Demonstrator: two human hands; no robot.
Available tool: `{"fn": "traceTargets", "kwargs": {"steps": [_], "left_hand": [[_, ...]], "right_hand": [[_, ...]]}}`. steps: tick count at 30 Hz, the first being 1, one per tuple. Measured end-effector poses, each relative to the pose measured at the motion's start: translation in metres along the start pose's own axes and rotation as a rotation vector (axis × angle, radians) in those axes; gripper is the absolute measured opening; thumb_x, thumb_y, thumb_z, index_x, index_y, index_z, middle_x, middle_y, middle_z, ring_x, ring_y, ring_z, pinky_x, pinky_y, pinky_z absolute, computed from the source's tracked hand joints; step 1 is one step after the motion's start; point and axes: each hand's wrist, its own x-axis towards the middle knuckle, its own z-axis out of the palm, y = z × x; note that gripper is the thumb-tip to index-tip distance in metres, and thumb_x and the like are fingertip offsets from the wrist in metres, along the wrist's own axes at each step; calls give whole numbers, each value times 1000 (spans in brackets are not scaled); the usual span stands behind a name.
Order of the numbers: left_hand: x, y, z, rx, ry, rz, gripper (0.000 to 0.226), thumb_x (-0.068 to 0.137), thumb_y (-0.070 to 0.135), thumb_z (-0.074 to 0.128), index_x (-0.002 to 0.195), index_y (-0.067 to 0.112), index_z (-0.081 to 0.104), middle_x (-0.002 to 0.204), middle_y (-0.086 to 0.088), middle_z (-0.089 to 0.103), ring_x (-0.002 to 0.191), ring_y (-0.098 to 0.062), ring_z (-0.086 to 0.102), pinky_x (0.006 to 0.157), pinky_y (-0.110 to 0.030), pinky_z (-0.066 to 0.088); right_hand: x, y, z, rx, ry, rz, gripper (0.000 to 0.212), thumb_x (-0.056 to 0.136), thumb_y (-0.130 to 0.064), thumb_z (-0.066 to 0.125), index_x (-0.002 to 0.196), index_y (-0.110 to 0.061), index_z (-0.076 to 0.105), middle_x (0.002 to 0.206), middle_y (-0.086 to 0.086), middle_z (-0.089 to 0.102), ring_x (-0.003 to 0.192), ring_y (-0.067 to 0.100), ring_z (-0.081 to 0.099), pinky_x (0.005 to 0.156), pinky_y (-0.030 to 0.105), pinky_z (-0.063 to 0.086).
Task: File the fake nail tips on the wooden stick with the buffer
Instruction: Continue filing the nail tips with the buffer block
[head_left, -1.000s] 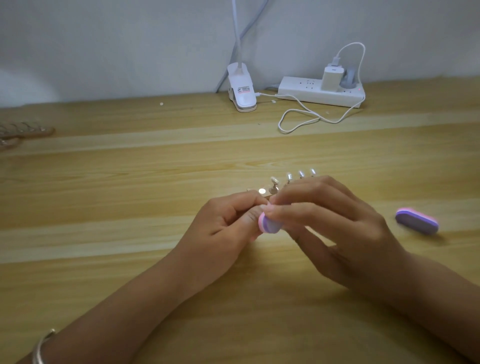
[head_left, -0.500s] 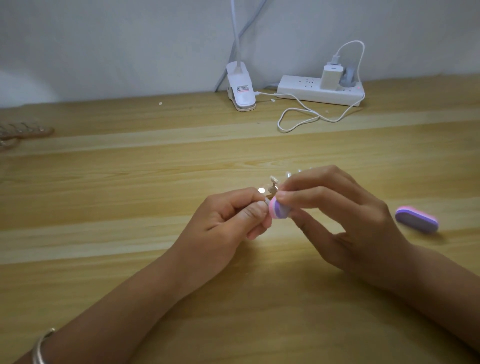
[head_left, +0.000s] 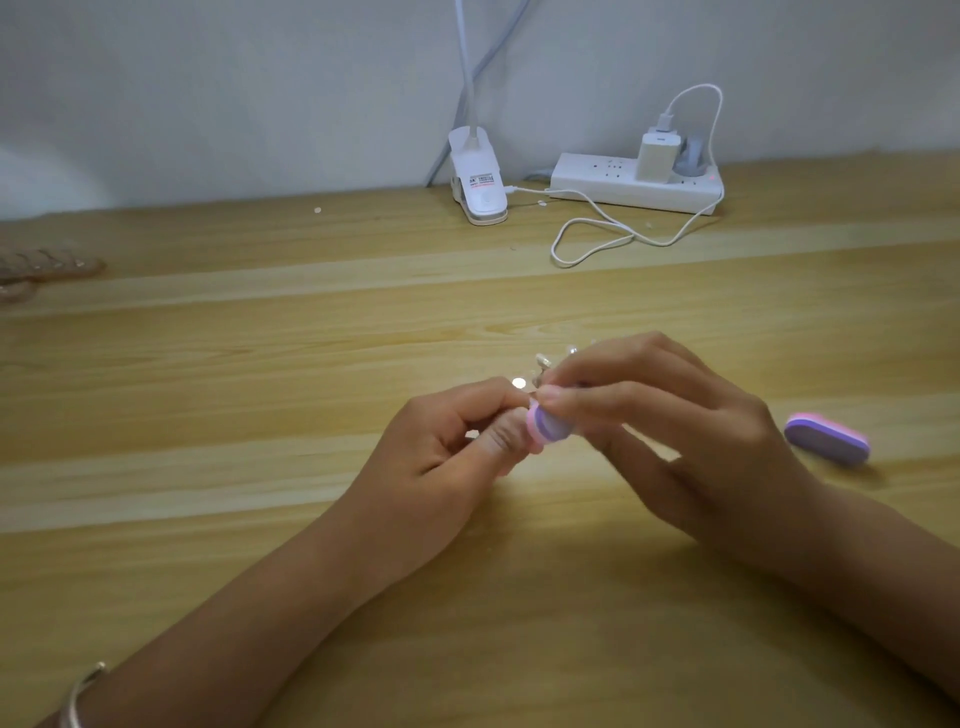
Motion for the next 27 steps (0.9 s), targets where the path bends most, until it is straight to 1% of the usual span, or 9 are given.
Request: {"fn": "traceTargets", "kwargs": {"steps": [5,7,10,12,14,16,20,24,27], "left_hand": [[-1,1,-1,74,21,18,19,93,14,51,82,19,65,67,11,54,58,-8,45,52,-27,34],[-1,0,-1,114,29,37,19,94,14,51,83,20,66,70,2,59,62,-20,51,54,-36,39],[-1,-3,-1,163,27,31,21,95,23,53,81,13,65,71,-8,58,62,-34,49,55,-45,38],[0,-3,-1,196,17,44,21,95,24,53,80,15,65,70,-5,58,61,-28,50,54,-39,38],[0,-3,-1,204,13,61,19,94,15,53,81,25,64,69,7,58,62,-11,50,57,-25,37],[-1,-3,-2,233,15,81,24,94,12,54,82,33,62,67,17,55,62,-1,47,59,-17,35],[0,-8,-3,284,55,44,17,94,24,57,80,20,67,67,12,56,60,-4,46,59,-18,34],[-1,-5,-4,271,57,78,18,91,26,51,82,38,62,68,18,57,63,-3,49,60,-16,34],[-2,-7,-4,275,71,52,18,91,31,53,86,26,69,72,13,60,67,-11,54,61,-24,40]], "right_hand": [[0,1,5,-13,-9,-27,18,91,8,62,107,5,72,106,17,68,97,30,64,90,35,49],[-1,0,7,-17,-29,-71,20,89,10,65,107,5,72,107,17,68,97,31,64,90,36,49],[0,10,-1,-26,-33,-16,17,90,8,64,105,5,72,107,16,68,97,30,65,88,37,51],[0,9,-1,-16,-20,9,18,90,8,64,105,5,71,107,15,68,98,30,65,87,37,50],[-1,1,6,7,-19,-16,18,91,8,63,106,4,72,108,15,67,99,29,64,92,33,48],[-2,-2,10,9,-38,-44,18,91,8,62,106,4,72,109,16,67,100,28,62,94,33,46],[0,8,2,-11,-28,35,15,92,6,62,103,5,72,107,14,67,98,29,64,87,38,50],[-2,-2,11,15,-38,-21,16,91,7,62,103,4,72,107,15,66,97,29,63,90,34,48],[-1,6,4,-1,-42,12,15,91,8,63,103,5,72,107,15,67,98,31,65,89,37,50]]}}
